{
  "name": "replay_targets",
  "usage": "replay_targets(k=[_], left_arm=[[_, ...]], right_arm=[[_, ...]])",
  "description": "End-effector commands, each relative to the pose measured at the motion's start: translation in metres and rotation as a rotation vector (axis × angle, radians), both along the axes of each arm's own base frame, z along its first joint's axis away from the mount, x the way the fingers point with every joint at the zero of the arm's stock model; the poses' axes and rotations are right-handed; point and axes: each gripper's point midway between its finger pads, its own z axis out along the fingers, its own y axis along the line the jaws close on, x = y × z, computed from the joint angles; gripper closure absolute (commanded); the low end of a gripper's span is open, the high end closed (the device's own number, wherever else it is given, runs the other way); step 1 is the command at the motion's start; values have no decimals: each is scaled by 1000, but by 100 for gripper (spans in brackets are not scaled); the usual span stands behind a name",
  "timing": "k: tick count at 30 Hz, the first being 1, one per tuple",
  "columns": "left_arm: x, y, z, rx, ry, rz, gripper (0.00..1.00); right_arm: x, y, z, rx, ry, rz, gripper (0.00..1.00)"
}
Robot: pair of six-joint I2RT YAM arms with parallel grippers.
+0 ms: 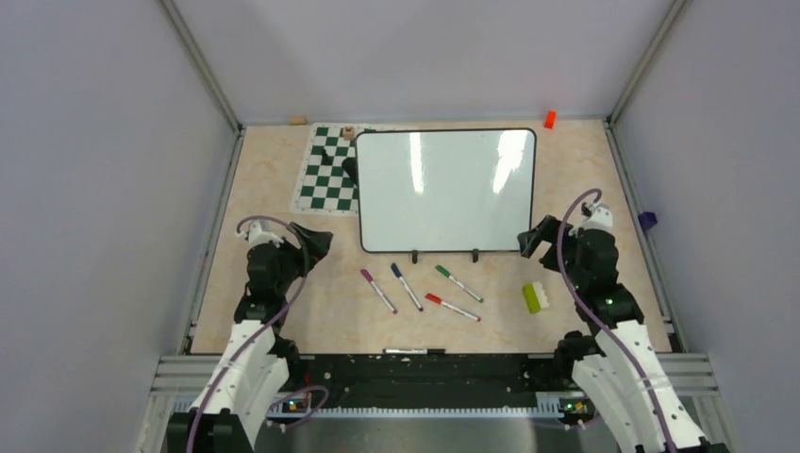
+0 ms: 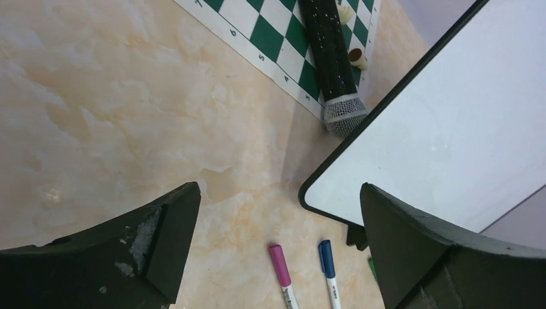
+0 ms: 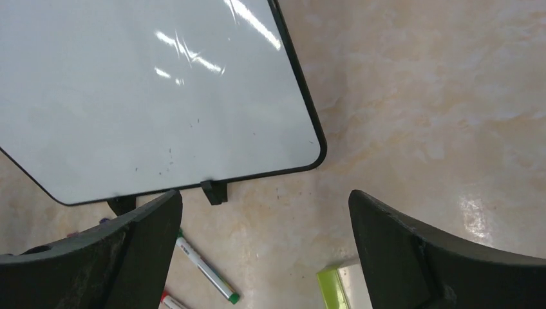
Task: Write a sentence on the whiteboard
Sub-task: Pick up the whiteboard marker from the center of the board.
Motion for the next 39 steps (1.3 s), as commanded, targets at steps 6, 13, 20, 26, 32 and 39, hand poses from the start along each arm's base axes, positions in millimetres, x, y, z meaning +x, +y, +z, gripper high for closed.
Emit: replay_targets(k=[6, 13, 20, 26, 32, 39], left_arm=[[-12, -65, 25, -108, -126, -391, 1], [-25, -114, 31, -53, -133, -635, 0], [-35, -142, 26, 16, -138, -732, 6], [-46, -157, 27, 28, -189, -830, 9], [-51, -161, 28, 37, -224, -852, 10], [-56, -163, 25, 19, -209, -863, 11]], right_arm=[[-4, 72, -11, -153, 106, 296, 6], [-13, 140, -48, -349, 190, 527, 15], [-25, 164, -70, -320, 237, 647, 24], [-43, 174, -97, -359, 295, 684, 31], [-51, 164, -128, -401, 387, 627, 47], [-59, 157, -152, -439, 482, 623, 91]])
